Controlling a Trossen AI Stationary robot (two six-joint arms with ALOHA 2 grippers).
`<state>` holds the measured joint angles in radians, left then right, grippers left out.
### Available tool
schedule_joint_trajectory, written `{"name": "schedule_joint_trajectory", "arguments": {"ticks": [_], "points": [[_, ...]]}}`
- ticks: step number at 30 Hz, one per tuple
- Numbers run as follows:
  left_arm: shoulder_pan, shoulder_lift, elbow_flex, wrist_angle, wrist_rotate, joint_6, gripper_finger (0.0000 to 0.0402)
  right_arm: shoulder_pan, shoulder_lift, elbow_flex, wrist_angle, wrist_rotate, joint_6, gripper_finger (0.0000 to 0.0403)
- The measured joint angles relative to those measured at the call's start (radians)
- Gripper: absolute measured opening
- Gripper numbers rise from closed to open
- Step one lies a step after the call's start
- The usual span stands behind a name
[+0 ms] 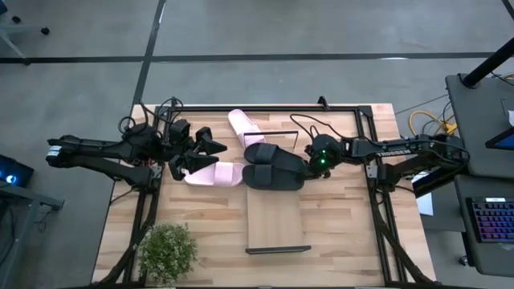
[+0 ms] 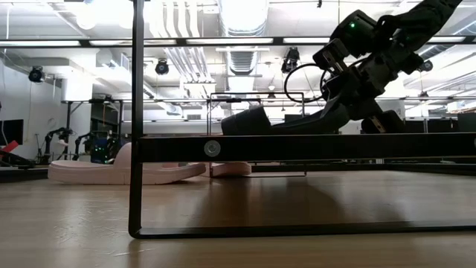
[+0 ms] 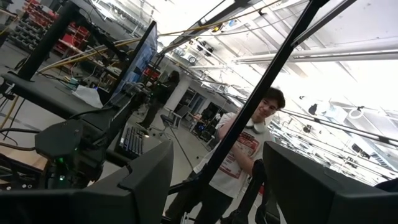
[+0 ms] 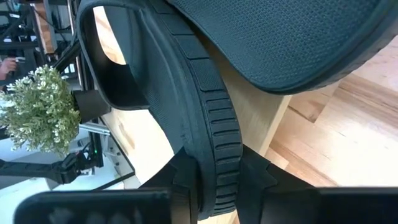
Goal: Pick and place slides into the shelf
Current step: Put the black slide on the shelf
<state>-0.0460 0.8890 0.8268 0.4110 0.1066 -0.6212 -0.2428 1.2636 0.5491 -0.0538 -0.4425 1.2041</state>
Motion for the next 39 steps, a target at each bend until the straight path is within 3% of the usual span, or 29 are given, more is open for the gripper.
{"name": "schedule_joint_trajectory", "arguments": {"ticks": [30, 39], "points": [[0.0, 0.0, 0.0, 0.0, 0.005, 0.0, 0.0233, 0.005, 0.0, 0.0, -0.004, -0.024, -0.014, 0.0225], [0.0, 0.0, 0.0, 0.0, 0.004, 0.004, 0.0233, 0.0, 0.002, 0.0, -0.143, -0.007, -0.083, 0.025]]}}
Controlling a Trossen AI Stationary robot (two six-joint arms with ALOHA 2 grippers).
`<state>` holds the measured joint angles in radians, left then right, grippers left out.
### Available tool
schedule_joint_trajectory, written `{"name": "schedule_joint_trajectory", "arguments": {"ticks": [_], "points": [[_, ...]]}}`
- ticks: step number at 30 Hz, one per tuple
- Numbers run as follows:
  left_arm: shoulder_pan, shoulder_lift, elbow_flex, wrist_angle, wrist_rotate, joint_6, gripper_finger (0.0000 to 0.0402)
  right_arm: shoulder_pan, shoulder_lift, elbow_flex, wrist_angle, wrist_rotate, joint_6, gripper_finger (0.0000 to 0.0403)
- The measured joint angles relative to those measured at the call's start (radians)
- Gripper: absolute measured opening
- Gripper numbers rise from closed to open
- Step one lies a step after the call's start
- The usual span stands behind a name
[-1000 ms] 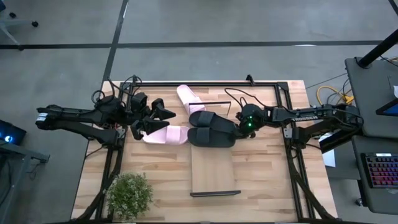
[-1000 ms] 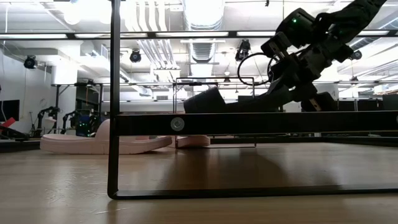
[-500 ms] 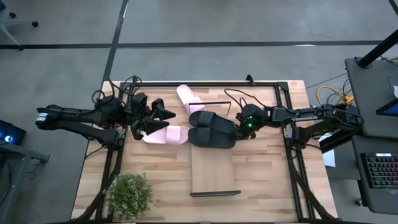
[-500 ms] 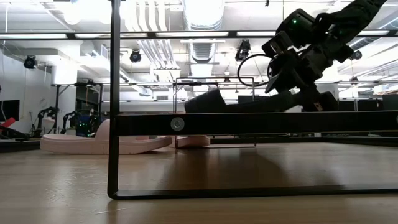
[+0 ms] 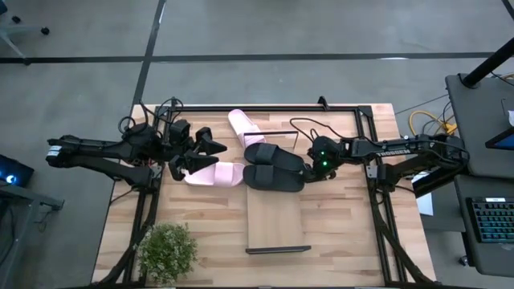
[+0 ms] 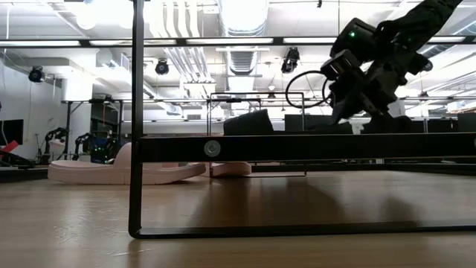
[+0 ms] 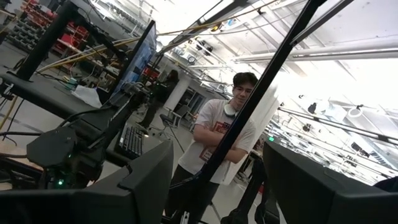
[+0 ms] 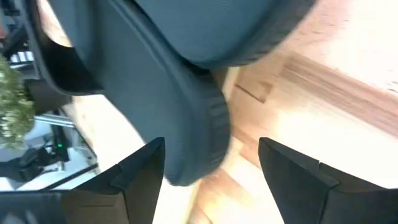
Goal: Pick and place slides into the shelf
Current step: Put the black slide on the shelf, then put the bottom pink slide on the shelf
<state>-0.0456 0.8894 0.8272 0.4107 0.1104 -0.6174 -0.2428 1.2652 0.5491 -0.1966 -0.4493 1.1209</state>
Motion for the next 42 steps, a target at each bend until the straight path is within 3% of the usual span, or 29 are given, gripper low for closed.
{"name": "schedule_joint_trajectory", "arguments": {"ticks": [7, 16, 28, 36, 42], "points": [[0.0, 0.0, 0.0, 0.0, 0.0, -0.001, 0.0233, -0.012, -0.002, 0.0, 0.015, 0.024, -0.022, 0.0248], [-0.002, 0.013, 0.0, -0.002, 0.004, -0.006, 0.0233, -0.062, -0.015, 0.0, 0.162, 0.027, -0.003, 0.0247], [-0.002, 0.011, 0.0, 0.0, 0.007, -0.007, 0.0233, -0.077, -0.019, 0.0, 0.121, -0.002, -0.007, 0.0226], [-0.002, 0.011, 0.0, -0.002, 0.011, -0.005, 0.0233, -0.092, -0.048, 0.0, 0.008, 0.038, -0.057, 0.0226], [-0.003, 0.008, 0.0, -0.136, 0.013, -0.005, 0.0233, -0.114, -0.102, 0.0, 0.017, 0.042, -0.072, 0.0226]]}}
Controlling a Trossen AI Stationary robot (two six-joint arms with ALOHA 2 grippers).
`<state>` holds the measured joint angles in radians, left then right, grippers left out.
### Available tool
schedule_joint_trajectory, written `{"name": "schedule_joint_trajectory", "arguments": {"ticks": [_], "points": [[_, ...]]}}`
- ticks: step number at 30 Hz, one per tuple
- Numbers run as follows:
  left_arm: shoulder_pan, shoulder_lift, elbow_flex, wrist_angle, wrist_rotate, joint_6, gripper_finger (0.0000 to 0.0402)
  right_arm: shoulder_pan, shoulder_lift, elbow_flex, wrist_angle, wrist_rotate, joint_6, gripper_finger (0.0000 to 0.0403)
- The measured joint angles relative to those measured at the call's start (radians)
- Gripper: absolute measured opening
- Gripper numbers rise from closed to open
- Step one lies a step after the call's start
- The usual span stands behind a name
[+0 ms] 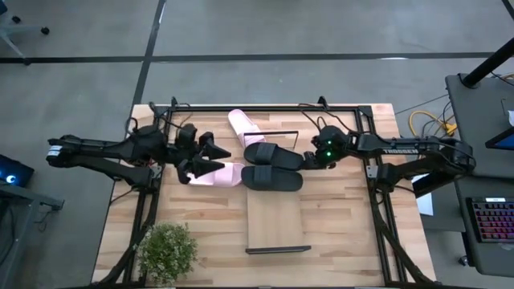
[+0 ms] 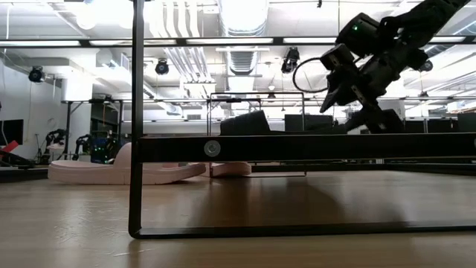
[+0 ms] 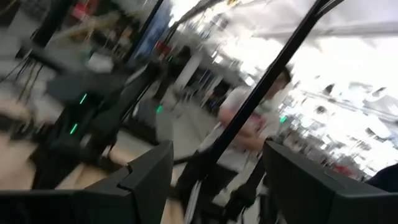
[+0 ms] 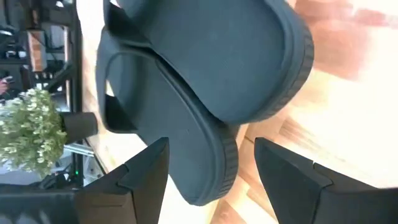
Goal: Pick and place slides into the shelf
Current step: Put the bottom pink slide on the shelf
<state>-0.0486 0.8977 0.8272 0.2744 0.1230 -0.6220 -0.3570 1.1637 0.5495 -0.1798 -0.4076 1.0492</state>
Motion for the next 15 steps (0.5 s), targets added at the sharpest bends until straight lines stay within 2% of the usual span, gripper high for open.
{"name": "schedule_joint_trajectory", "arguments": {"ticks": [10, 15], "points": [[0.011, -0.036, 0.0, -0.28, -0.033, -0.036, 0.0233, -0.017, -0.168, 0.0, 0.004, 0.001, -0.013, 0.0226], [0.021, -0.072, 0.001, -0.467, -0.082, -0.09, 0.0233, -0.017, -0.253, 0.0, 0.006, 0.039, 0.0, 0.0226]]}}
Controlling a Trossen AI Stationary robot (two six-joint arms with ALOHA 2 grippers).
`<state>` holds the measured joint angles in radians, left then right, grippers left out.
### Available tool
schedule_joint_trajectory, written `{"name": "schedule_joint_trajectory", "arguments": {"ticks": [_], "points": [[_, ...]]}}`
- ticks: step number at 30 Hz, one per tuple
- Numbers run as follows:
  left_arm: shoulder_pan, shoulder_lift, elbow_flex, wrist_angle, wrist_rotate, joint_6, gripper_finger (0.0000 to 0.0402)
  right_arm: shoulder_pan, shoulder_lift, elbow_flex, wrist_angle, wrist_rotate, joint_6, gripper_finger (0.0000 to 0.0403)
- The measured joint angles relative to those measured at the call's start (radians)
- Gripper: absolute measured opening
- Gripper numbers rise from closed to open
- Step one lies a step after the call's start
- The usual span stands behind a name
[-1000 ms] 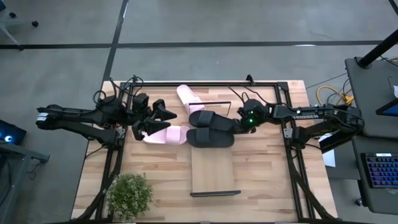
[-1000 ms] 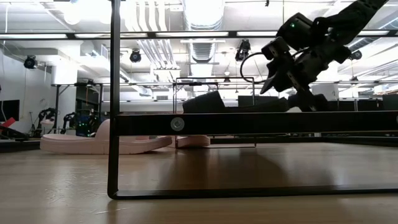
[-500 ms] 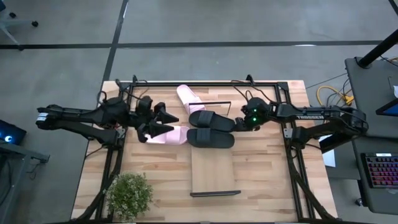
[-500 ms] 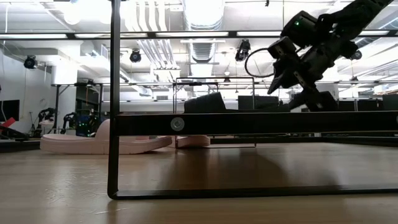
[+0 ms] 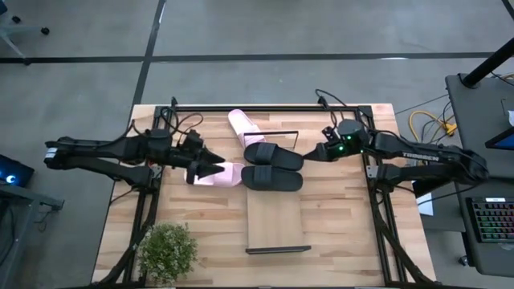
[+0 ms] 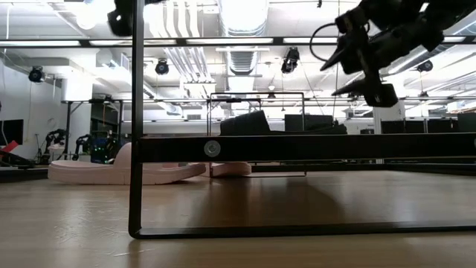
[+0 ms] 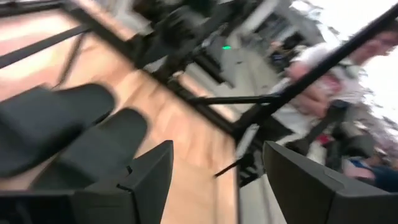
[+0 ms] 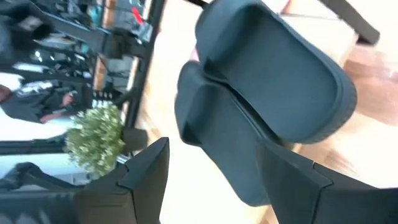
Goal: Pick and place slides into the shelf
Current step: Put the bottom pink slide on the shelf
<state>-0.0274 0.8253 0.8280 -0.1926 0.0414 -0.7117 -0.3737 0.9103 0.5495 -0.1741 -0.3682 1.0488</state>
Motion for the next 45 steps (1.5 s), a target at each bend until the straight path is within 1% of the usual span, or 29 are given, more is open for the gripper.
{"name": "schedule_joint_trajectory", "arguments": {"ticks": [5, 11, 17, 20, 24, 29, 33, 37, 45], "points": [[0.001, -0.013, -0.001, -0.089, -0.051, -0.053, 0.0233, 0.0, -0.049, 0.0, -0.001, 0.015, 0.007, 0.0226], [0.002, -0.001, -0.021, -0.187, -0.101, -0.168, 0.0233, 0.0, -0.072, 0.0, -0.001, 0.03, 0.006, 0.0226], [0.002, 0.02, -0.05, -0.21, -0.113, -0.293, 0.0233, 0.0, -0.073, 0.0, -0.001, 0.029, 0.005, 0.0226], [0.002, 0.023, -0.05, -0.294, -0.163, -0.402, 0.0233, 0.0, -0.073, 0.0, -0.001, 0.029, 0.0, 0.0226], [0.002, 0.022, -0.05, -0.379, -0.23, -0.485, 0.0233, 0.0, -0.078, 0.0, 0.0, 0.026, -0.003, 0.0226], [0.002, 0.028, -0.05, -0.402, -0.269, -0.536, 0.0233, 0.0, -0.103, 0.0, 0.0, 0.021, -0.003, 0.0226], [0.002, 0.06, -0.05, -0.425, -0.29, -0.566, 0.0233, 0.0, -0.127, 0.0, 0.0, 0.021, -0.002, 0.0226], [0.002, 0.111, -0.05, -0.482, -0.287, -0.567, 0.0233, 0.0, -0.147, 0.0, 0.002, 0.021, 0.002, 0.0226], [0.002, 0.233, -0.06, -0.506, -0.287, -0.566, 0.0233, 0.0, -0.164, 0.0, 0.006, 0.02, 0.001, 0.0226]]}}
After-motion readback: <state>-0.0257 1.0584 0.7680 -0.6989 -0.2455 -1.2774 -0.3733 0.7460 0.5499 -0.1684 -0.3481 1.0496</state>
